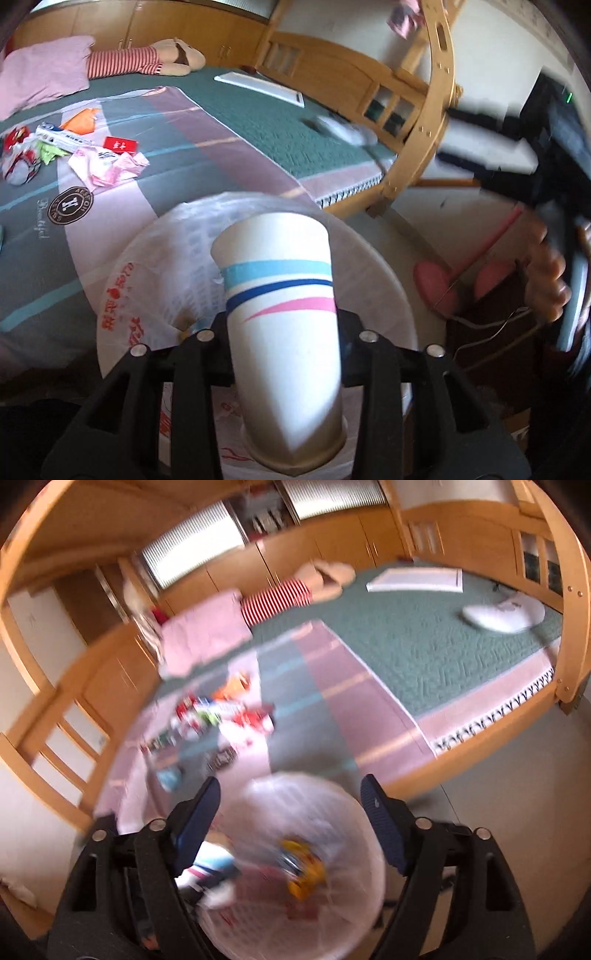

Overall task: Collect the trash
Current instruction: 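Carry the cup and yellow bag to the bin and release both, then grasp the blue face mask with the left gripper while the right grasps the pink bag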

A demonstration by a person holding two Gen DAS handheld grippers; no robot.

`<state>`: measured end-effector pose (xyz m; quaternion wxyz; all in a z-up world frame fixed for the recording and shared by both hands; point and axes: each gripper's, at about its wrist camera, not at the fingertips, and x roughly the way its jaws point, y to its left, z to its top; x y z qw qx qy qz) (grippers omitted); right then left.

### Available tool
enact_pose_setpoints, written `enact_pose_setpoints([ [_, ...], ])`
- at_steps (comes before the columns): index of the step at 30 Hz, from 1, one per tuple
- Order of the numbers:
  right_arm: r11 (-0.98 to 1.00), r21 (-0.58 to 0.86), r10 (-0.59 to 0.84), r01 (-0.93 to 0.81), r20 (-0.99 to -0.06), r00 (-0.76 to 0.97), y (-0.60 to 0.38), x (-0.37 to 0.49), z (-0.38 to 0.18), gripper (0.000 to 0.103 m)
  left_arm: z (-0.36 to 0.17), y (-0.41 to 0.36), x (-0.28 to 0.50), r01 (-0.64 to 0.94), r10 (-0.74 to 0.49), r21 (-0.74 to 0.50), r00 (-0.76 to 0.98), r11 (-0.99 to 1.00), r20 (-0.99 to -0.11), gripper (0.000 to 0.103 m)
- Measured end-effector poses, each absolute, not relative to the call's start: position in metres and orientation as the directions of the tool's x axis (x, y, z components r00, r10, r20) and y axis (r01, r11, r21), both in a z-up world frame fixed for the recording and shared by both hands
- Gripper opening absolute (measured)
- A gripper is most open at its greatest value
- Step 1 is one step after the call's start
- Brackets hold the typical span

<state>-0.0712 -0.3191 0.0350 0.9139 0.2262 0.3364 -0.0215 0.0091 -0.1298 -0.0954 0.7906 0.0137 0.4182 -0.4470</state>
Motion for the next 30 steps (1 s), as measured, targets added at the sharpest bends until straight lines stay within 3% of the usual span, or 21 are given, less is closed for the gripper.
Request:
enact_pose_setpoints([
  [2, 0.907, 0.374, 0.070, 0.191, -0.583, 0.809, -0.315, -0.077, 0.042, 0.089, -0.097, -0.130, 0.008, 0.721, -0.679, -0.325, 0.269, 0.612, -0.683, 0.077],
  [5, 0.925, 0.278, -0.092, 0.260, -0.500, 0.861, -0.311, -0.087, 0.054, 0.100, -0.092, -0.119, 0.011, 0.702, -0.686, -0.326, 0.313, 0.633, -0.657, 0.086],
  [7, 0.931, 0.213, -0.172, 0.296, -0.458, 0.872, -0.306, -0.087, 0.056, 0.100, -0.089, -0.109, 0.016, 0.668, -0.672, -0.321, 0.367, 0.671, -0.643, 0.090],
  [11, 0.930, 0.136, -0.255, 0.341, -0.427, 0.867, -0.298, -0.082, 0.048, 0.100, -0.085, -0.093, 0.027, 0.590, -0.603, -0.264, 0.503, 0.763, -0.619, 0.091],
  [14, 0.910, 0.155, -0.297, 0.384, -0.399, 0.867, -0.299, -0.087, 0.042, 0.100, -0.082, -0.081, 0.029, 0.523, -0.535, -0.218, 0.592, 0.824, -0.602, 0.093],
  [18, 0.920, 0.237, -0.143, 0.312, -0.539, 0.830, -0.313, -0.069, 0.029, 0.100, -0.082, -0.064, 0.039, 0.422, -0.444, -0.189, 0.662, 0.886, -0.604, 0.094],
  [23, 0.892, 0.345, -0.032, 0.292, -0.596, 0.802, -0.319, -0.056, 0.020, 0.100, -0.083, -0.032, 0.071, 0.341, -0.324, -0.091, 0.725, 0.936, -0.608, 0.095],
  [25, 0.901, 0.341, -0.001, 0.268, -0.616, 0.788, -0.314, -0.051, 0.020, 0.096, -0.081, -0.007, 0.102, 0.244, -0.203, -0.014, 0.773, 0.970, -0.601, 0.096],
  [27, 0.917, 0.292, -0.025, 0.271, -0.638, 0.769, -0.305, -0.043, 0.019, 0.080, -0.085, 0.026, 0.138, 0.146, -0.146, -0.052, 0.756, 0.988, -0.639, 0.096],
  [30, 0.931, 0.252, -0.027, 0.264, -0.674, 0.738, -0.294, -0.024, 0.011, 0.073, -0.105, 0.076, 0.195, 0.003, -0.175, -0.229, 0.658, 0.973, -0.732, 0.096],
])
